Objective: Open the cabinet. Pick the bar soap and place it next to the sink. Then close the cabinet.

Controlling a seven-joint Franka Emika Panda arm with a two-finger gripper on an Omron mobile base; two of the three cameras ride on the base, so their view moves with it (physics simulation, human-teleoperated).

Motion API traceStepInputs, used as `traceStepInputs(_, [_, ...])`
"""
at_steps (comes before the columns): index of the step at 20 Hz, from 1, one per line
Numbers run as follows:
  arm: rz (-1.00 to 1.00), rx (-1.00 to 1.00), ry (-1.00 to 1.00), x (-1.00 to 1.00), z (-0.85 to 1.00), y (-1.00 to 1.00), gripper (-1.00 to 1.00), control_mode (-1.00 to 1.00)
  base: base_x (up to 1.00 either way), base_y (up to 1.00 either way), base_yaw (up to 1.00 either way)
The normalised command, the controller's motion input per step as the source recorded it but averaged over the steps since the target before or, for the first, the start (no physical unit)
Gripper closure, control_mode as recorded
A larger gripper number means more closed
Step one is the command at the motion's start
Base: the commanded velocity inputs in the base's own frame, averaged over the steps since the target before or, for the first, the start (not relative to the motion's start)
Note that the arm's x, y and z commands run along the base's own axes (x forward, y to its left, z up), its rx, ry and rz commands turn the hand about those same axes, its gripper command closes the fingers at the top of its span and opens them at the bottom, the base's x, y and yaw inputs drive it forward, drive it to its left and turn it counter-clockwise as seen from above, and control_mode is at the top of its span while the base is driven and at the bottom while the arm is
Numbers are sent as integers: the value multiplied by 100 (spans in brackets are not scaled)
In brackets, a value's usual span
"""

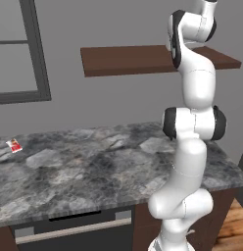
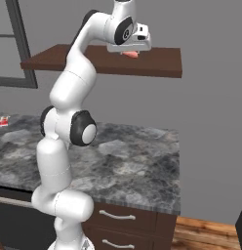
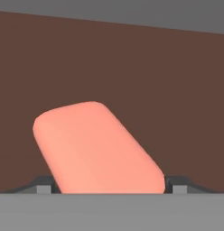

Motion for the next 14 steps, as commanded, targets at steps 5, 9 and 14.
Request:
traceStepInputs(5, [0,0,0,0,0,0,100,-100,0,0,0])
traceStepInputs(9, [0,0,-1,-15,0,0,100,-100,0,0,0])
traceStepInputs(14, [3,0,-6,-96,18,7,100,-100,0,0,0])
